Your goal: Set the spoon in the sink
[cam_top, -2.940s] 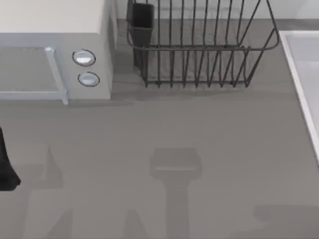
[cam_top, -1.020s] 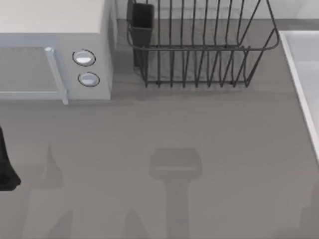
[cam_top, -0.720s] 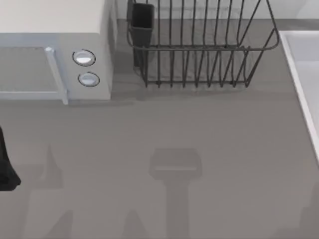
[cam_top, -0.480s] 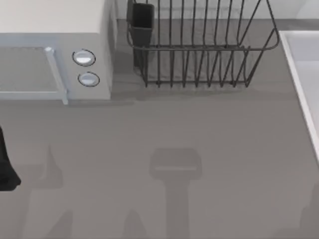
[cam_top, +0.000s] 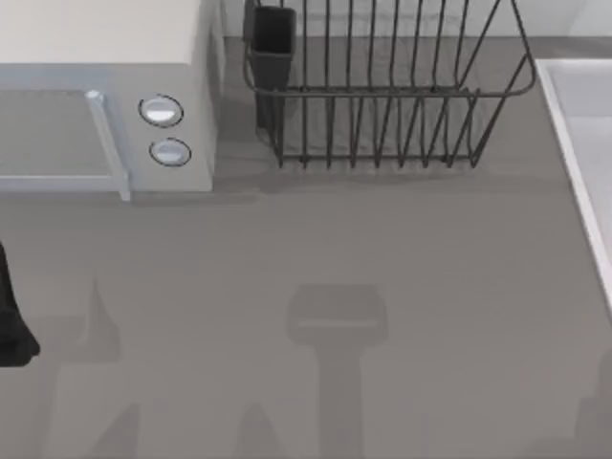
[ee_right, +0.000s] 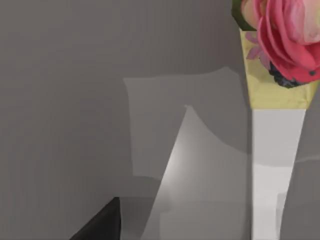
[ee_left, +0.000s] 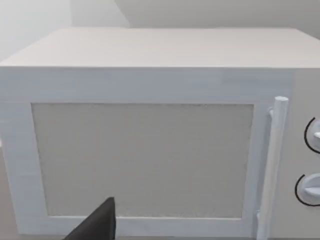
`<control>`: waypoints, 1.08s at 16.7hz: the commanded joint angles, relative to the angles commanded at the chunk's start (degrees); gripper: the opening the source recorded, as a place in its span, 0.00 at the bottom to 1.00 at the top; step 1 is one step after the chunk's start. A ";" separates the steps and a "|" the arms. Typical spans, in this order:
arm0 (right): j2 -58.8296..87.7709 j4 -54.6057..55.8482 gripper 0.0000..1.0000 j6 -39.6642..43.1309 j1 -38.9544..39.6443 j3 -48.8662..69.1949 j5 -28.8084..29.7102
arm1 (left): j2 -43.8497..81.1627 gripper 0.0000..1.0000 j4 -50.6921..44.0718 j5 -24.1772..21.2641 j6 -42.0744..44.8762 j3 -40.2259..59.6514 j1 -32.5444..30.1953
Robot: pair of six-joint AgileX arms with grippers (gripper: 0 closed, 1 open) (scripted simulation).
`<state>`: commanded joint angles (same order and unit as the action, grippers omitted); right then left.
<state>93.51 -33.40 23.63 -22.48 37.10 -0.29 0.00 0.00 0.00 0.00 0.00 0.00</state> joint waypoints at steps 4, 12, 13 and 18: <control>-4.08 -4.53 0.00 0.18 -0.21 2.28 -0.59 | 0.00 1.00 0.00 0.00 0.00 0.00 0.00; -10.59 -24.56 0.00 0.70 -0.45 14.00 -0.62 | 0.00 1.00 0.00 0.00 0.00 0.00 0.00; -11.69 -26.92 0.00 0.69 -0.47 15.57 -0.61 | 0.00 1.00 0.00 0.00 0.00 0.00 0.00; -13.98 -30.35 0.00 0.57 -0.44 18.19 -0.59 | 0.00 1.00 0.00 0.00 0.00 0.00 0.00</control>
<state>79.53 -63.75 24.20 -22.91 55.28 -0.88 0.00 0.00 0.00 0.00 0.00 0.00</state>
